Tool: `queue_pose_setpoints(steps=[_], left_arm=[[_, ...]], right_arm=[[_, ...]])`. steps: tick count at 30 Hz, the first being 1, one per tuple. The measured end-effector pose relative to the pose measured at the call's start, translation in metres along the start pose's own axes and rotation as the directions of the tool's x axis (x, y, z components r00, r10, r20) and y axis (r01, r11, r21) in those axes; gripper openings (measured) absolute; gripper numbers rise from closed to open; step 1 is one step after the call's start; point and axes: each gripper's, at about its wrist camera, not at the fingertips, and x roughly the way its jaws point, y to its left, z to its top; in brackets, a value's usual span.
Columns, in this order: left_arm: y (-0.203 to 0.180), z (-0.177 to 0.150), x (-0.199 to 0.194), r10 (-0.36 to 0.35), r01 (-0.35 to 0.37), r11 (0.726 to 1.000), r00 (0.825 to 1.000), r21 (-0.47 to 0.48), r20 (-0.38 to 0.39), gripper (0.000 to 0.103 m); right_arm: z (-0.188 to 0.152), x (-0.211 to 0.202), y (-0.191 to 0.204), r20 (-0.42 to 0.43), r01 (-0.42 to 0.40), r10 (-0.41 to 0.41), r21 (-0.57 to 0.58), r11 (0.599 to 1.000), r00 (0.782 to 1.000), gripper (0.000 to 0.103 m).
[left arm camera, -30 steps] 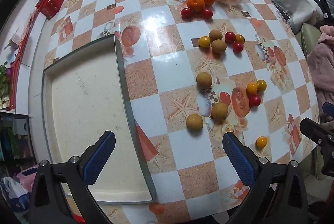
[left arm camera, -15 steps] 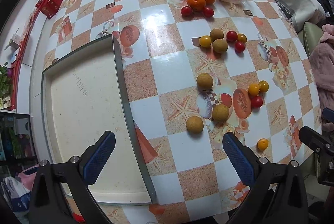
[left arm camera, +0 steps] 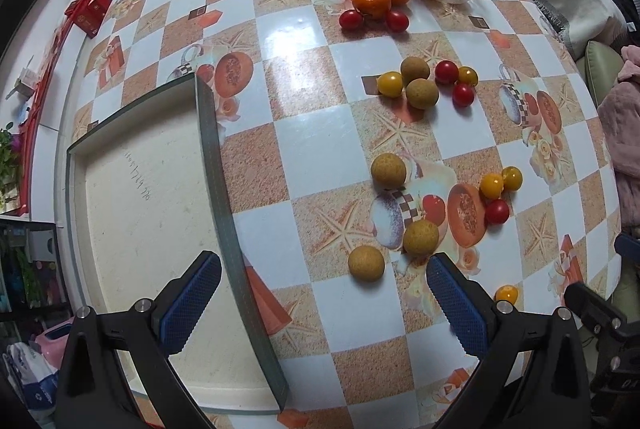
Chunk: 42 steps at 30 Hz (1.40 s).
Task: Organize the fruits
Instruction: 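Grasp a brown round fruit with the left gripper while the right grasps a yellow cherry tomato, then carry both fruits over the white tray and open both grippers to drop them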
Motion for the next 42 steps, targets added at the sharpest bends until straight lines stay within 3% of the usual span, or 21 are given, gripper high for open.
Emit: queue_pose_setpoints(steps=[14, 15, 17, 22, 25, 27, 30, 33, 35, 36, 39, 42], left_arm=[[-0.020, 0.032, 0.033, -0.010, 0.008, 0.998, 0.999, 0.061, 0.036, 0.103], [-0.021, 0.034, 0.035, -0.007, 0.005, 0.998, 0.999, 0.065, 0.038, 0.103], [-0.022, 0.038, 0.040, -0.008, 0.005, 0.998, 0.999, 0.067, 0.040, 0.103], [-0.022, 0.045, 0.054, 0.004, -0.006, 0.997, 0.999, 0.072, 0.032, 0.102], [-0.024, 0.047, 0.061, 0.002, -0.003, 0.997, 1.000, 0.082, 0.013, 0.089], [-0.023, 0.047, 0.067, 0.002, -0.002, 0.997, 1.000, 0.082, -0.002, 0.089], [-0.022, 0.049, 0.068, -0.022, 0.022, 0.997, 1.000, 0.072, 0.008, 0.079], [-0.023, 0.052, 0.068, -0.039, 0.038, 0.996, 0.999, 0.079, 0.011, 0.068], [-0.026, 0.051, 0.066, -0.057, 0.056, 0.995, 0.998, 0.085, 0.015, 0.056], [-0.034, 0.051, 0.064, -0.058, 0.056, 0.994, 0.998, 0.090, 0.019, 0.053], [-0.040, 0.050, 0.061, -0.069, 0.064, 0.992, 0.997, 0.112, 0.037, 0.029], [-0.038, 0.051, 0.058, -0.114, 0.111, 0.990, 0.993, 0.091, 0.029, 0.028]], right_arm=[[-0.023, 0.035, 0.013, -0.045, -0.053, 0.049, -0.081, 0.995, 0.998, 0.099], [-0.025, 0.038, 0.014, -0.049, -0.057, 0.053, -0.088, 0.994, 0.997, 0.097], [-0.030, 0.046, 0.018, -0.068, -0.068, 0.061, -0.109, 0.992, 0.996, 0.080], [-0.036, 0.059, 0.027, -0.081, -0.067, 0.056, -0.146, 0.987, 0.995, 0.074], [-0.037, 0.066, 0.032, -0.085, -0.067, 0.054, -0.165, 0.984, 0.995, 0.068], [-0.036, 0.067, 0.035, -0.071, -0.058, 0.046, -0.183, 0.981, 0.996, 0.068], [-0.034, 0.068, 0.041, -0.060, -0.050, 0.038, -0.204, 0.978, 0.997, 0.063], [-0.031, 0.071, 0.055, -0.044, -0.006, -0.004, -0.230, 0.973, 0.999, 0.049], [-0.030, 0.072, 0.060, -0.039, -0.001, -0.009, -0.242, 0.970, 0.999, 0.028], [-0.029, 0.072, 0.060, -0.041, -0.009, -0.001, -0.241, 0.971, 0.999, 0.022], [-0.025, 0.070, 0.050, -0.044, -0.048, 0.040, -0.200, 0.979, 0.998, 0.022], [-0.022, 0.066, 0.036, -0.048, -0.123, 0.118, -0.115, 0.986, 0.992, 0.022]])
